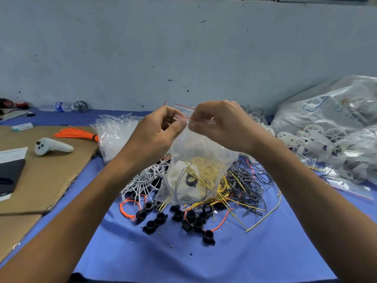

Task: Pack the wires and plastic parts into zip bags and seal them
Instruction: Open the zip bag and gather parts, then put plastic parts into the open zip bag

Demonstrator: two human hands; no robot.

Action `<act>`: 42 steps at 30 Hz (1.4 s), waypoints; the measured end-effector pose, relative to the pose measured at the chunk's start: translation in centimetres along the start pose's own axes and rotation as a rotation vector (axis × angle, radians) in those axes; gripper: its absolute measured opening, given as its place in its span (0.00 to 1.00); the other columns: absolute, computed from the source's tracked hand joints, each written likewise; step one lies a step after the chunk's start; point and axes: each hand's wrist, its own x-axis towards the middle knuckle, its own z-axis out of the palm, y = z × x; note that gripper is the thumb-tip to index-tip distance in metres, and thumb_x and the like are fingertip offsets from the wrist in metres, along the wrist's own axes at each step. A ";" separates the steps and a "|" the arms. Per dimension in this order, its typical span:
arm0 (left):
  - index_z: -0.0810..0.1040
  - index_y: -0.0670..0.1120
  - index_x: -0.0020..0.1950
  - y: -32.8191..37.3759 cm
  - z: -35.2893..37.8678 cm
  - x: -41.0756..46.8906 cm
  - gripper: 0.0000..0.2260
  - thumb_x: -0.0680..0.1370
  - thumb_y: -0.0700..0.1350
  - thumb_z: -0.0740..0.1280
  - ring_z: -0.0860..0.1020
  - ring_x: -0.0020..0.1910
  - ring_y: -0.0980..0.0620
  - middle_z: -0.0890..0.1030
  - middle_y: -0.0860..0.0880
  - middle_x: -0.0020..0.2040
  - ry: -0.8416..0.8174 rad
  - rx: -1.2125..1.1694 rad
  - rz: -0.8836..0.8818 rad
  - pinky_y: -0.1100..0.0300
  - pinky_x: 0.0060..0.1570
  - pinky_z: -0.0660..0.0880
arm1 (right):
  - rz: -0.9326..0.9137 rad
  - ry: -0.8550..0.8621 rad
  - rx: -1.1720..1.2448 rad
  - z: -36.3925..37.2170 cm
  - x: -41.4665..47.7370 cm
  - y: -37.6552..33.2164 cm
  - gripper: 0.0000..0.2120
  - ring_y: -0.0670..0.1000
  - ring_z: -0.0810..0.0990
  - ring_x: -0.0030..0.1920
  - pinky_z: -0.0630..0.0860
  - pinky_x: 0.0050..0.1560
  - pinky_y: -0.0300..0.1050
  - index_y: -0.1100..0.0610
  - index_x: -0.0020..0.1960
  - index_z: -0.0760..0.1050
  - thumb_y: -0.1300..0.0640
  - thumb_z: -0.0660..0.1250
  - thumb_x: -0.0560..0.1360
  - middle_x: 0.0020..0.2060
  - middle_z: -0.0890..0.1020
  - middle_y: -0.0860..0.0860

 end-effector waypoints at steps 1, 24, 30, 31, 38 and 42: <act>0.78 0.55 0.49 0.0 0.0 0.0 0.01 0.81 0.50 0.68 0.74 0.37 0.63 0.79 0.61 0.39 -0.002 0.021 0.011 0.72 0.37 0.71 | 0.010 0.009 0.008 0.0 0.0 0.0 0.06 0.51 0.79 0.41 0.75 0.46 0.49 0.53 0.47 0.82 0.51 0.71 0.76 0.38 0.83 0.48; 0.77 0.50 0.51 1.3 -0.3 -0.9 0.02 0.81 0.47 0.67 0.78 0.51 0.51 0.81 0.53 0.50 -0.042 0.428 0.067 0.50 0.52 0.75 | 0.016 -0.046 -0.127 0.8 -0.9 0.6 0.06 0.49 0.80 0.49 0.77 0.51 0.51 0.50 0.51 0.79 0.49 0.66 0.79 0.43 0.77 0.40; 0.79 0.49 0.53 1.3 -0.2 -0.8 0.03 0.81 0.47 0.68 0.77 0.54 0.49 0.81 0.53 0.50 -0.063 0.484 0.083 0.46 0.55 0.74 | 0.032 -0.052 -0.128 0.9 -0.9 0.5 0.07 0.50 0.80 0.48 0.77 0.50 0.52 0.50 0.50 0.79 0.47 0.66 0.78 0.44 0.81 0.44; 0.79 0.49 0.53 1.3 -0.2 -0.8 0.03 0.81 0.47 0.68 0.77 0.54 0.48 0.81 0.53 0.51 -0.067 0.486 0.081 0.46 0.55 0.74 | 0.035 -0.053 -0.128 0.9 -1.0 0.5 0.07 0.51 0.80 0.47 0.77 0.50 0.52 0.50 0.50 0.79 0.48 0.66 0.78 0.44 0.81 0.44; 0.78 0.51 0.52 1.6 -0.6 -0.8 0.02 0.81 0.48 0.67 0.76 0.54 0.49 0.81 0.53 0.50 -0.102 0.531 0.060 0.45 0.55 0.74 | 0.027 -0.063 -0.160 0.9 -1.2 0.4 0.08 0.48 0.80 0.48 0.78 0.50 0.51 0.49 0.50 0.78 0.46 0.65 0.78 0.44 0.80 0.42; 0.79 0.51 0.54 2.1 -0.7 -0.7 0.04 0.81 0.49 0.68 0.76 0.55 0.48 0.81 0.54 0.51 -0.147 0.540 0.078 0.45 0.59 0.72 | 0.011 -0.051 -0.168 1.2 -1.3 0.1 0.07 0.48 0.80 0.51 0.78 0.50 0.52 0.49 0.50 0.78 0.47 0.65 0.79 0.45 0.80 0.41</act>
